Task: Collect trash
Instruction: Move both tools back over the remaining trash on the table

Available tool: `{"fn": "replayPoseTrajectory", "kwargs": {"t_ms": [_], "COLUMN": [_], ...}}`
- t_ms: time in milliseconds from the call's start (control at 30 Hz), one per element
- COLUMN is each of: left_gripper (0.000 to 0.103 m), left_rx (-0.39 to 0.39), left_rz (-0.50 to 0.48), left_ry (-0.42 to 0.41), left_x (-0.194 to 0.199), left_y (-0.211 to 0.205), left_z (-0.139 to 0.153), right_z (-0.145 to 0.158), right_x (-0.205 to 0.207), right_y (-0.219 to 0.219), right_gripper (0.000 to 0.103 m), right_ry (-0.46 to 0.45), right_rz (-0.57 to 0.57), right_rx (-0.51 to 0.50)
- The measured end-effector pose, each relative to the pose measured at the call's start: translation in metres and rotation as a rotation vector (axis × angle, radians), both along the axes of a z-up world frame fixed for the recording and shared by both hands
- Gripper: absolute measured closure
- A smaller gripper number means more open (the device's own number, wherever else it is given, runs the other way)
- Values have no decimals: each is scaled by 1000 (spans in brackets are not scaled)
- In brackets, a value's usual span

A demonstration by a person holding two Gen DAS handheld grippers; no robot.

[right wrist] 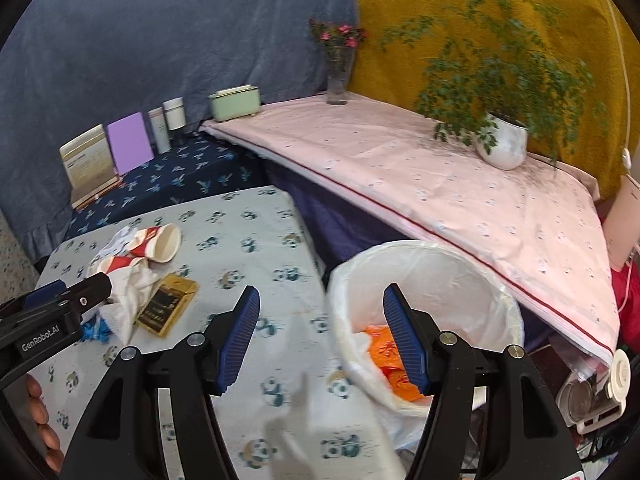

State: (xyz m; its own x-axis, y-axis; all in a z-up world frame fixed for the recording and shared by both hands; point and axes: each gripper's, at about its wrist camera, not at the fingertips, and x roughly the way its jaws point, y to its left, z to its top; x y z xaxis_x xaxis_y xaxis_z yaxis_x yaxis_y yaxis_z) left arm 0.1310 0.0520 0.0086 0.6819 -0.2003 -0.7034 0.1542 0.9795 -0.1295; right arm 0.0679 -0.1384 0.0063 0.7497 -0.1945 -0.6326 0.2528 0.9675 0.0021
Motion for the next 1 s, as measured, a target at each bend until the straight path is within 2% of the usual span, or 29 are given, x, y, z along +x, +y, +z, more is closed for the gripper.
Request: {"fn": "replayPoseTrajectory", "kwargs": {"t_ms": [500, 700, 1000], "left_gripper": [27, 27, 29], "left_rx": [40, 47, 17], "left_rz": [219, 248, 246], "left_ry": [78, 104, 138], "left_x": [23, 36, 59], "left_y": [124, 155, 179], "left_z": [-38, -53, -71], "right_z": [-27, -42, -64], "right_x": [47, 74, 117], "right_y": [117, 157, 191], "right_gripper": [41, 41, 41], "right_ry": [72, 103, 148], "right_rz": [238, 306, 354], "right_rx": [27, 44, 82]}}
